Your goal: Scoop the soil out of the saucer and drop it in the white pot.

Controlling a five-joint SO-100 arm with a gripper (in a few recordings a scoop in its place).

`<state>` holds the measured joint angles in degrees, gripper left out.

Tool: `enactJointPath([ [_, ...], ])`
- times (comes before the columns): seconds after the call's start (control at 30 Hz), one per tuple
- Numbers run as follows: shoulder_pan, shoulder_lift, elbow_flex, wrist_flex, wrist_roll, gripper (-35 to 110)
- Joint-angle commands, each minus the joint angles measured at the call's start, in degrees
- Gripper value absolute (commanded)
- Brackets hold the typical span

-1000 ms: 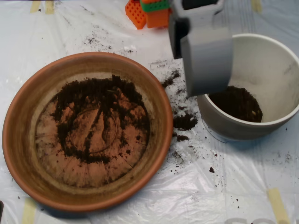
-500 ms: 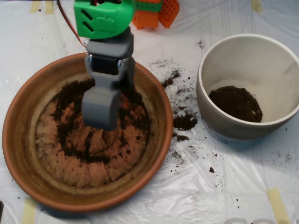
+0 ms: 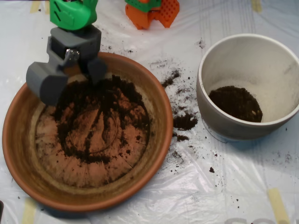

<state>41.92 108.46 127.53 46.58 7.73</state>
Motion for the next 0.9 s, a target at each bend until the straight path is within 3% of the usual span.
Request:
enactJointPath([
  [0.0,2.64,1.23,0.26,-3.43,0.44,35],
  [0.43,2.11,-8.09,-3.43,-1.76,-0.88,33],
  [0.7,2.37,-28.13,-24.26,8.96,1.58,29],
  [0.87,3.08,-30.85,-26.10,9.23,0.09,24],
])
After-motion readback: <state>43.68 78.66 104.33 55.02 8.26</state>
